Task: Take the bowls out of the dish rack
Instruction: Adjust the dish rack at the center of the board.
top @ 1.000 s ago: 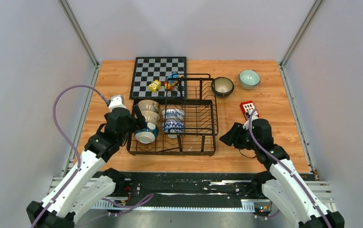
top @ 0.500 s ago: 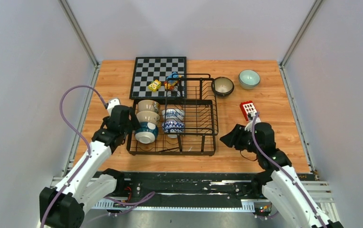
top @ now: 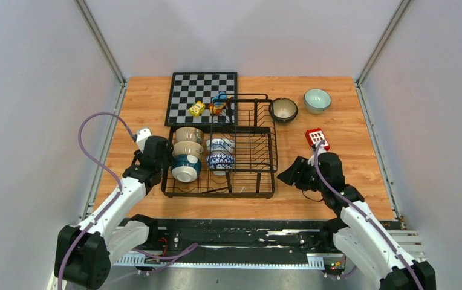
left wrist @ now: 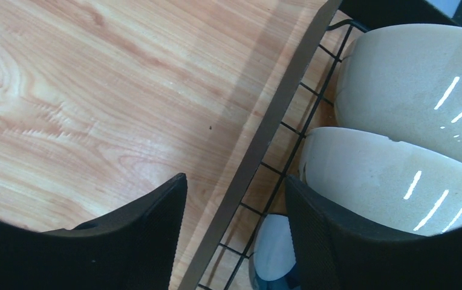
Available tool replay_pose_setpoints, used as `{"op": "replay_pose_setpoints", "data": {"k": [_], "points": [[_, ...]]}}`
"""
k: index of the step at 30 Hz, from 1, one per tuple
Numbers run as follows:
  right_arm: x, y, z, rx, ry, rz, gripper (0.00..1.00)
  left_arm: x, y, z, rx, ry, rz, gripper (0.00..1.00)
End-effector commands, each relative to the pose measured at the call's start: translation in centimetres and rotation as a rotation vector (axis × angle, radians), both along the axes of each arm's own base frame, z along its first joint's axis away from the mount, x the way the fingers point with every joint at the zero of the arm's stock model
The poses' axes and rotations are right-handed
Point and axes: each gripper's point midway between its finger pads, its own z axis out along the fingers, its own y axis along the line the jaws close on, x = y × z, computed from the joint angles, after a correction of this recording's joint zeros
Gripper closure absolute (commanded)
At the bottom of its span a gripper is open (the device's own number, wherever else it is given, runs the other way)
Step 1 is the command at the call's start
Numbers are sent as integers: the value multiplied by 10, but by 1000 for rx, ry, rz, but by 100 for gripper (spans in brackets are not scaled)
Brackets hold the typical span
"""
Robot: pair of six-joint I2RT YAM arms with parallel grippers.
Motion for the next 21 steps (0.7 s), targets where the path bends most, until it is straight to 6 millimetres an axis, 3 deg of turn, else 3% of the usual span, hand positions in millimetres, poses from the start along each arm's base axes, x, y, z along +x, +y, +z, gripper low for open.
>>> {"op": "replay_pose_setpoints", "data": {"k": [1,11,21], "points": [[7,14,3,96,21,-15,44,-16,-26,-27,-115,68,-91,40],[15,28,-10,98,83,-22,44,-29,-53,-38,-275,40,-171,65],[25,20,-34,-24,136,-56,60,-46,-66,-40,-360,19,-231,81]]}}
